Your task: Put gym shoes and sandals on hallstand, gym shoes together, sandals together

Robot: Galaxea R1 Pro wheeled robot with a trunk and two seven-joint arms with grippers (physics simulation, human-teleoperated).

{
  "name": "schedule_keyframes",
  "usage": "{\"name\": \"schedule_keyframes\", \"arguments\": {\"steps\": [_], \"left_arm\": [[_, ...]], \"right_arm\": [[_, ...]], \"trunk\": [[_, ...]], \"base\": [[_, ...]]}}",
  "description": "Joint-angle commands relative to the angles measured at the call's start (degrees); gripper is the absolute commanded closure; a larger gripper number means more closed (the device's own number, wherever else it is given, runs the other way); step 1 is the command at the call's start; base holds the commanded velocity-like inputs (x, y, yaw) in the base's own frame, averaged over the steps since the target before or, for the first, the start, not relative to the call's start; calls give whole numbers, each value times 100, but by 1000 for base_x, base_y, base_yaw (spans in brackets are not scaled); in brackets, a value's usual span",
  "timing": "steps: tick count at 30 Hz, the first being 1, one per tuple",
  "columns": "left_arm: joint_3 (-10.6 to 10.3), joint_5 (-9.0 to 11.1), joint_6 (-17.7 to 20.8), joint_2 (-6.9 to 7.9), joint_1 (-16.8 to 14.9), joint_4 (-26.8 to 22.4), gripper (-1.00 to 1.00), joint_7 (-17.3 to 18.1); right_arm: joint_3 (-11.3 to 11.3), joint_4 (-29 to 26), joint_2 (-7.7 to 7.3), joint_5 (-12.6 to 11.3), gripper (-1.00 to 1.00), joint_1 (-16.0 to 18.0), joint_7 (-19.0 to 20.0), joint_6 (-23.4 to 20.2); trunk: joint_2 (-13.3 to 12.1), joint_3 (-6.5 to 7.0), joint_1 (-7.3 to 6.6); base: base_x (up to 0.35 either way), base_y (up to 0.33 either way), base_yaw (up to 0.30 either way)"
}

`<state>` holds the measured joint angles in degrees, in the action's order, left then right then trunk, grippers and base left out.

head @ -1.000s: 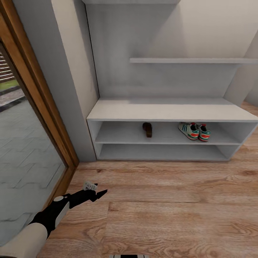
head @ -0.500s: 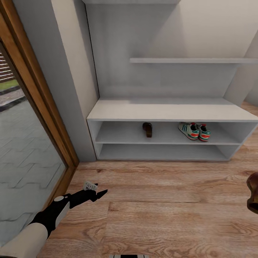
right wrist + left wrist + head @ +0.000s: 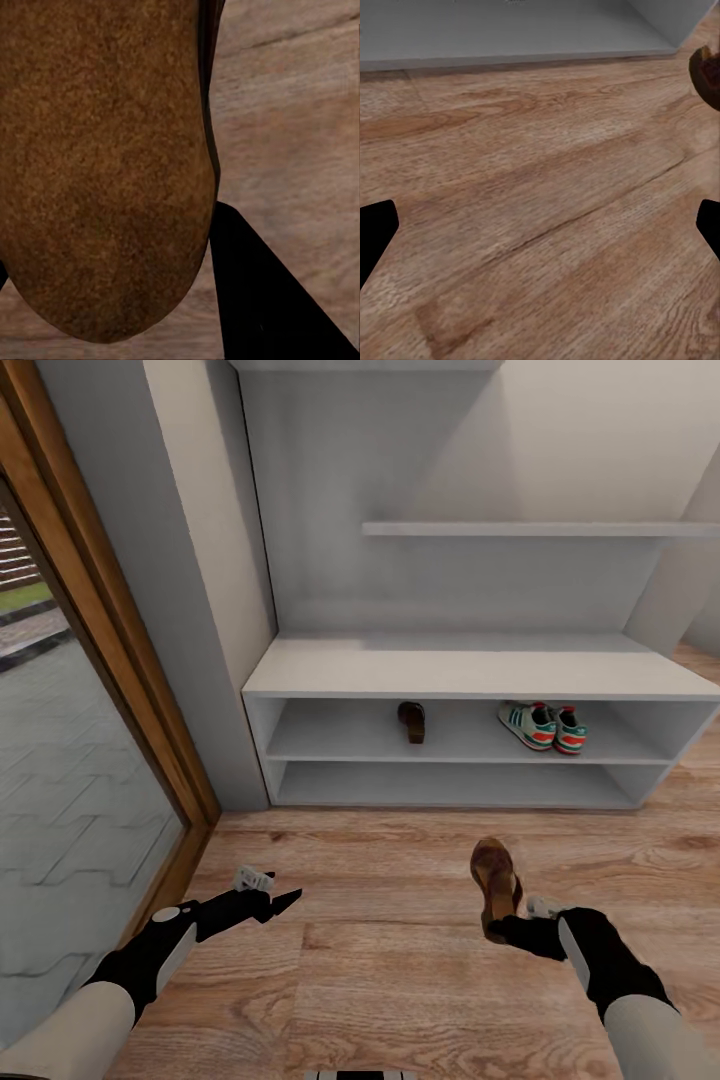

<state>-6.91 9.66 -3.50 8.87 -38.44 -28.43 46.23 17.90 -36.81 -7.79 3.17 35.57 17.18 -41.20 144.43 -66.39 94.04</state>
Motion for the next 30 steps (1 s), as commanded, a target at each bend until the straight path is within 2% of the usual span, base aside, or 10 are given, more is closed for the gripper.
{"name": "schedule_keyframes", "arguments": {"steps": [1, 4, 5, 6, 9, 11, 16, 26, 28, 30], "left_arm": [[-47, 45, -36, 9, -4, 4, -100, -9], [-47, 45, -35, 9, -5, 4, -100, -9], [-47, 45, -36, 9, -3, 4, -100, -9], [-47, 45, -36, 7, -4, 4, -100, -9], [-47, 45, -36, 3, -5, 4, -100, -14], [-47, 45, -36, 0, -5, 4, -100, -16], [-47, 44, -36, -8, -4, 7, -100, -18], [-47, 41, -36, -85, -4, 13, -100, -26], [-47, 43, -36, -87, -3, 13, -100, -25], [-47, 41, -36, -87, -2, 13, -100, -26]], "right_arm": [[24, -9, 59, 60, 100, 14, 15, -74], [-62, -13, 372, 92, 100, 61, -5, -239], [-99, -16, 559, 218, 100, 144, -109, -274], [-113, -15, 680, 348, 100, 235, -220, -289], [-130, -13, 919, 664, 100, 494, -528, -377], [-138, -11, 1017, 785, 100, 715, -680, -473], [-146, -16, 1079, 868, 100, 1097, -780, -587], [-159, -19, 1124, 879, 100, 1153, -791, -559], [-254, -19, 1128, 878, 100, 1154, -788, -530], [-524, -19, 1130, 878, 100, 1154, -787, -301]], "trunk": [[2, -4, -2], [2, -4, -2], [2, -4, -2], [2, -4, -2], [2, -4, -2], [2, -4, -2], [2, -4, -2], [2, -4, -2], [2, -4, -2], [2, -4, -2]], "base": [[0, 0, 0], [0, 0, 0], [0, 0, 0], [0, 0, 0], [0, 0, 0], [0, 0, 0], [0, 0, 0], [0, 0, 0], [0, 0, 0], [0, 0, 0]]}}
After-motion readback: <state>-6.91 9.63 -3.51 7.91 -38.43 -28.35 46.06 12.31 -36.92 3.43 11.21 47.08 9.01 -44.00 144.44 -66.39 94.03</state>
